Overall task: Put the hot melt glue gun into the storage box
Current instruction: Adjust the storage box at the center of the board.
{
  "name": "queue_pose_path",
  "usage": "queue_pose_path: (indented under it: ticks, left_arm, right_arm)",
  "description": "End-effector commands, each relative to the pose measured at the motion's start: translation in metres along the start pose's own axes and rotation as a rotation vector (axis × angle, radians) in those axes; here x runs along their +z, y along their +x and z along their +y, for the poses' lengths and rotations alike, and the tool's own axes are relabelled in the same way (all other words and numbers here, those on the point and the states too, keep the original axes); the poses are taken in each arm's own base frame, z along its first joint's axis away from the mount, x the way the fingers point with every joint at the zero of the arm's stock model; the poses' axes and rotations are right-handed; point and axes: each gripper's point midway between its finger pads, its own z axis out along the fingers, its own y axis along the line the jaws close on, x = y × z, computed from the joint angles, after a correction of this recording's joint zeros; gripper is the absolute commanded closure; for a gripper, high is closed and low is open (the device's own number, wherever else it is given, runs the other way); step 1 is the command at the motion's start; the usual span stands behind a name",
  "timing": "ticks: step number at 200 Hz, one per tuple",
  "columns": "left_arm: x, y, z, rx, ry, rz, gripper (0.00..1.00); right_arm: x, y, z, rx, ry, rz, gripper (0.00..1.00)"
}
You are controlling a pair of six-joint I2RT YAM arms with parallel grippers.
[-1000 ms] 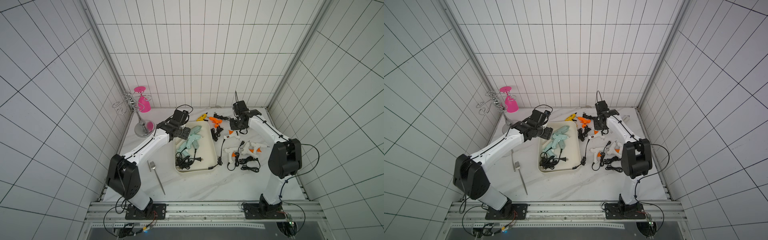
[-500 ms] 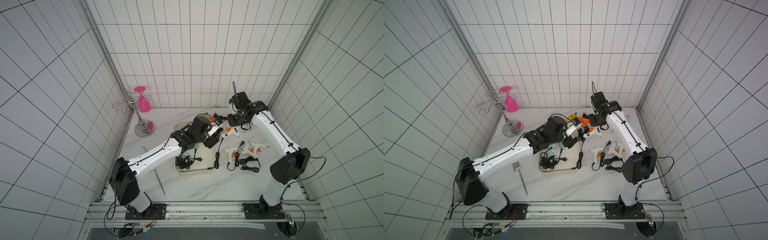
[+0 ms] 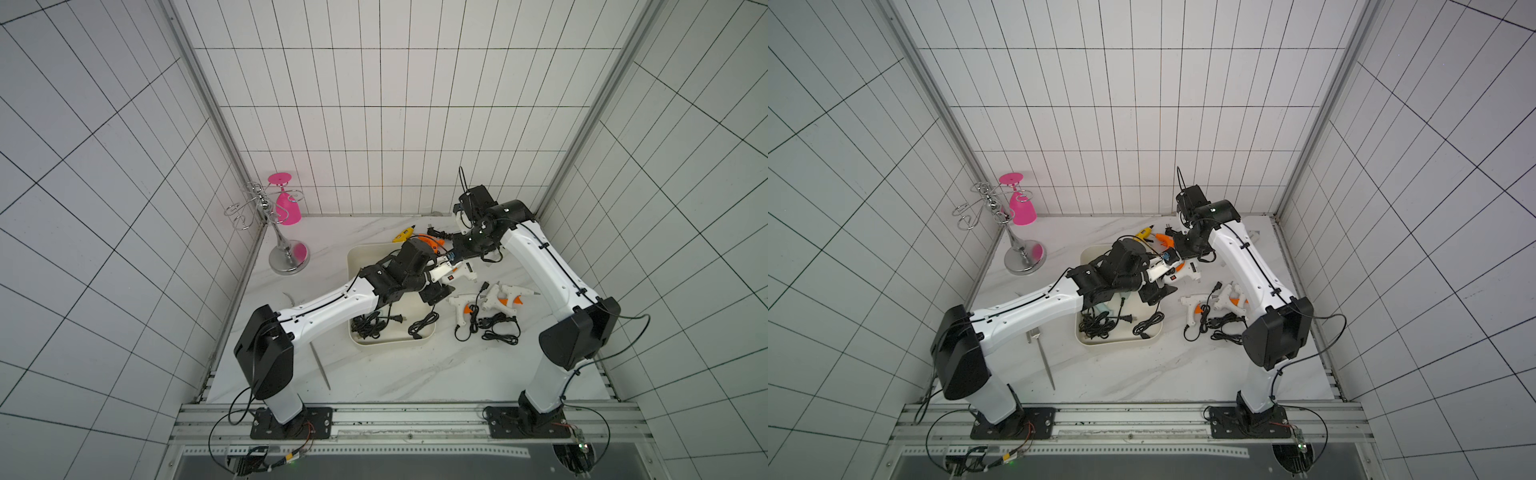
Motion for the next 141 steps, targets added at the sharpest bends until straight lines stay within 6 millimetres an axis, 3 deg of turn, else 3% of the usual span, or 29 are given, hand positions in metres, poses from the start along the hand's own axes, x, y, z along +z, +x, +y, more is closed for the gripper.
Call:
queue_pose_path:
  ticks: [1, 41, 56, 76, 96, 118, 141]
  left_arm:
    - [0.009, -0.004, -0.003, 0.024, 0.007, -0.035, 0.24]
    - [0.012, -0.017, -0.002, 0.031, -0.029, -0.083, 0.37]
    - [0.012, -0.02, -0.006, 0.042, -0.022, -0.09, 0.49]
    - [0.013, -0.018, -0.01, 0.046, -0.006, -0.084, 0.72]
    - [0.01, -0.017, -0.015, 0.05, 0.016, -0.077, 0.83]
    - [-0.001, -0.026, -0.017, 0.044, 0.023, -0.092, 0.88]
    - [-0.021, -0.041, -0.018, 0.027, 0.028, -0.135, 0.89]
  right_arm:
    - [-0.021, -0.004, 0.012, 0.004, -0.045, -0.037, 1.0]
    - [-0.017, -0.002, 0.021, -0.007, -0.062, -0.02, 1.0]
    - [-0.015, -0.002, 0.022, -0.008, -0.063, -0.017, 1.0]
    - [-0.017, -0.003, 0.023, -0.009, -0.063, -0.022, 1.0]
    - [-0.018, -0.003, 0.021, -0.013, -0.054, -0.028, 1.0]
    - [-0.02, -0.006, 0.015, -0.003, -0.039, -0.038, 0.84]
    - [-0.031, -0.013, -0.009, 0.075, -0.03, -0.077, 0.65]
